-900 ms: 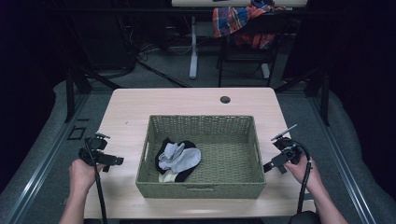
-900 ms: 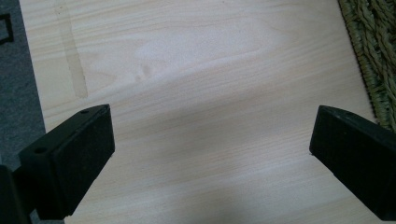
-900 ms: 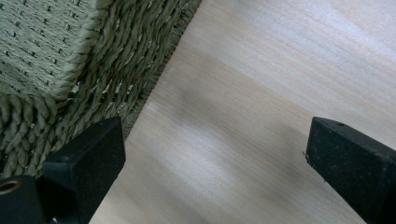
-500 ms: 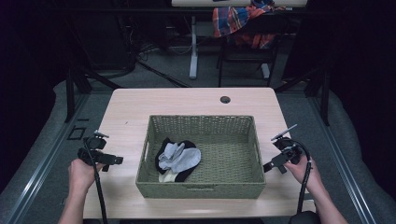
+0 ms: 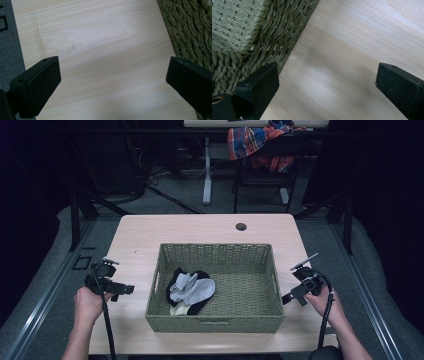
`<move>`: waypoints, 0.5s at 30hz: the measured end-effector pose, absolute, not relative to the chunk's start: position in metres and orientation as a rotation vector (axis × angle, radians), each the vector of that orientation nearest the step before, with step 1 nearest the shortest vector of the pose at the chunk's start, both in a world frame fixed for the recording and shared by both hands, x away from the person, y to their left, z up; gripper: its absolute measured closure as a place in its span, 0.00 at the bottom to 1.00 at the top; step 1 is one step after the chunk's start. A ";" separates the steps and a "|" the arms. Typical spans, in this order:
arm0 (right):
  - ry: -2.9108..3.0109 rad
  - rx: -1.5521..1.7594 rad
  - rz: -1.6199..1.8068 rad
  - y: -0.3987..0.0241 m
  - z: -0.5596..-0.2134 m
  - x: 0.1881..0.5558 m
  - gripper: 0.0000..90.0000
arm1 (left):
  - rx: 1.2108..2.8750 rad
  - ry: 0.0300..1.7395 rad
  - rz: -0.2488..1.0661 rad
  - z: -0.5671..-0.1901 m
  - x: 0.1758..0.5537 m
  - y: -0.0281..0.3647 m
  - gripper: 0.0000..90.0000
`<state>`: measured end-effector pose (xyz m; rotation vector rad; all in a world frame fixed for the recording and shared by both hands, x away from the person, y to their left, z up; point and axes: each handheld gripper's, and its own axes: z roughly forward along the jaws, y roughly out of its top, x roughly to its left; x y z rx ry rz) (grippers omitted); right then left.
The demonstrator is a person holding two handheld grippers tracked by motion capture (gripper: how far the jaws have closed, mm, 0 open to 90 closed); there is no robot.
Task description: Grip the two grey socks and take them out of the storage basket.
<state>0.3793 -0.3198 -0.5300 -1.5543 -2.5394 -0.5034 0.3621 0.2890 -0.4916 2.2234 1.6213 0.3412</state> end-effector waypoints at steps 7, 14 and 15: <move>-2.543 -1.550 -0.502 -0.319 -0.530 0.379 0.05 | 2.208 1.599 0.349 -0.483 0.361 0.286 0.00; -2.544 -1.545 -0.497 -0.319 -0.530 0.380 0.05 | 2.205 1.559 0.359 -0.470 0.360 0.280 0.00; -2.546 -1.545 -0.494 -0.320 -0.530 0.380 0.05 | 2.200 1.553 0.360 -0.468 0.359 0.279 0.00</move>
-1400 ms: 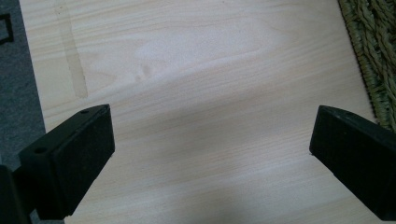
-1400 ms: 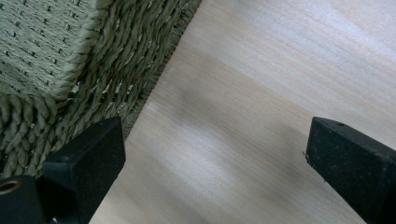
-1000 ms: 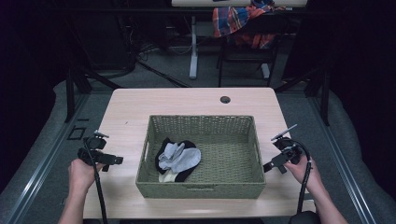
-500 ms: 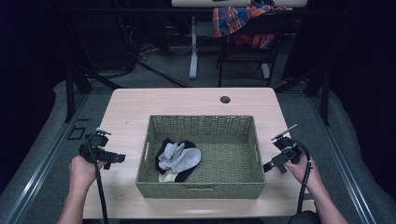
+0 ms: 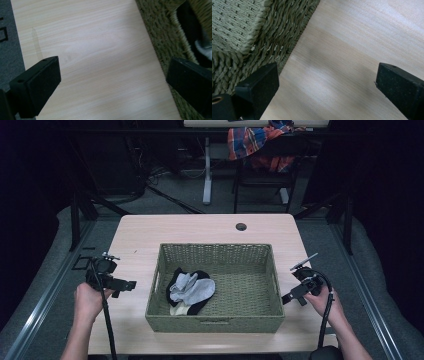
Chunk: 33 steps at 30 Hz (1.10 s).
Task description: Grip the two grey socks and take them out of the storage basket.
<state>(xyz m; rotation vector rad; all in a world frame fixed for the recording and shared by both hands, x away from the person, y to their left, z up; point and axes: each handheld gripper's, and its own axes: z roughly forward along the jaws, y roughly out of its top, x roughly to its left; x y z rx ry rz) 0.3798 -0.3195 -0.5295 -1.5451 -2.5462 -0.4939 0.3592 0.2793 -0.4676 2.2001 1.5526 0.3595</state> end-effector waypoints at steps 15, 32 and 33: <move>-2.537 -1.565 -0.498 -0.319 -0.528 0.378 0.05 | 2.250 1.359 0.375 -0.430 0.352 0.231 0.00; -2.534 -1.559 -0.501 -0.320 -0.530 0.379 0.05 | 2.346 1.217 0.337 -0.413 0.367 0.181 0.00; -2.518 -1.596 -0.532 -0.319 -0.531 0.377 0.05 | 2.350 1.212 0.334 -0.413 0.368 0.178 0.00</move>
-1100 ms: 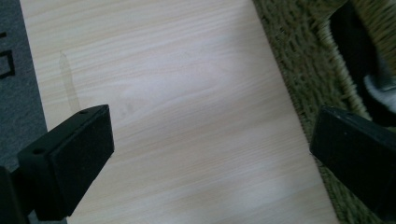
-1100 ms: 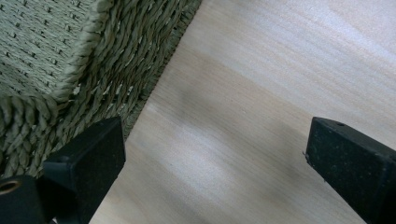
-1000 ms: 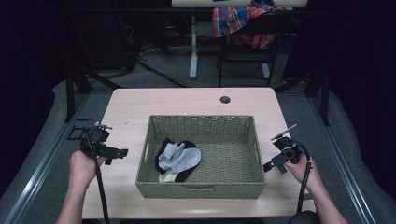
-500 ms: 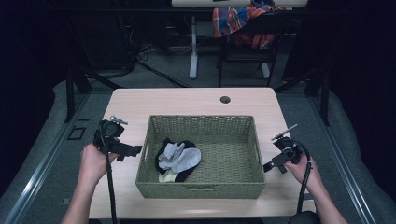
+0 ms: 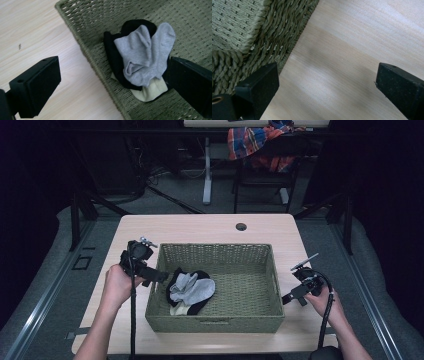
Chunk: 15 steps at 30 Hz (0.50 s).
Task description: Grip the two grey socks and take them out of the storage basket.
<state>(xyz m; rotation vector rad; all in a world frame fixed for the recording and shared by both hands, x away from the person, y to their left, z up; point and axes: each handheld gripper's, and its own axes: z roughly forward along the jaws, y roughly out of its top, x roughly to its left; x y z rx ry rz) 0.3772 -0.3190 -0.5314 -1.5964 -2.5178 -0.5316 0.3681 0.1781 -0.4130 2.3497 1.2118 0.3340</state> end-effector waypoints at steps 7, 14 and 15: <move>-2.526 -1.564 -0.507 -0.321 -0.530 0.379 0.05 | 2.388 1.174 0.306 -0.411 0.375 0.158 0.00; -2.526 -1.559 -0.504 -0.322 -0.530 0.379 0.05 | 2.436 1.144 0.284 -0.416 0.382 0.139 0.00; -2.526 -1.559 -0.504 -0.322 -0.530 0.379 0.05 | 2.446 1.140 0.272 -0.418 0.383 0.137 0.00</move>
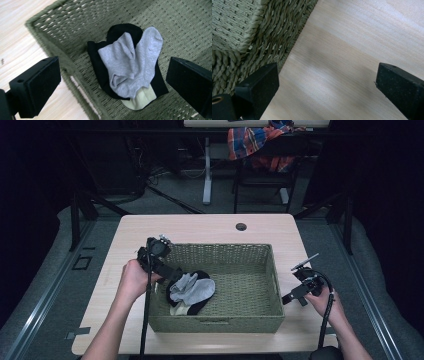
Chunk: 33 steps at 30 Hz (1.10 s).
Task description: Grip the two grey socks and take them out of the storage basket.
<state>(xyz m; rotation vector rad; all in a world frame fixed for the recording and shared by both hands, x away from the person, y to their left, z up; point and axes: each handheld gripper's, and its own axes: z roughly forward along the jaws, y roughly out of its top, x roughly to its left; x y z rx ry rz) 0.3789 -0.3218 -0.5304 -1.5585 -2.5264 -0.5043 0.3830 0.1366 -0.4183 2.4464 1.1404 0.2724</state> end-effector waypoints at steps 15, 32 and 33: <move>-2.530 -1.563 -0.509 -0.322 -0.531 0.379 0.05 | 2.565 1.130 0.184 -0.447 0.398 0.103 0.12; -2.529 -1.566 -0.507 -0.323 -0.531 0.379 0.05 | 2.721 1.115 0.106 -0.483 0.405 0.085 0.67; -2.506 -1.604 -0.553 -0.322 -0.533 0.377 0.05 | 2.730 1.108 0.099 -0.485 0.405 0.085 0.72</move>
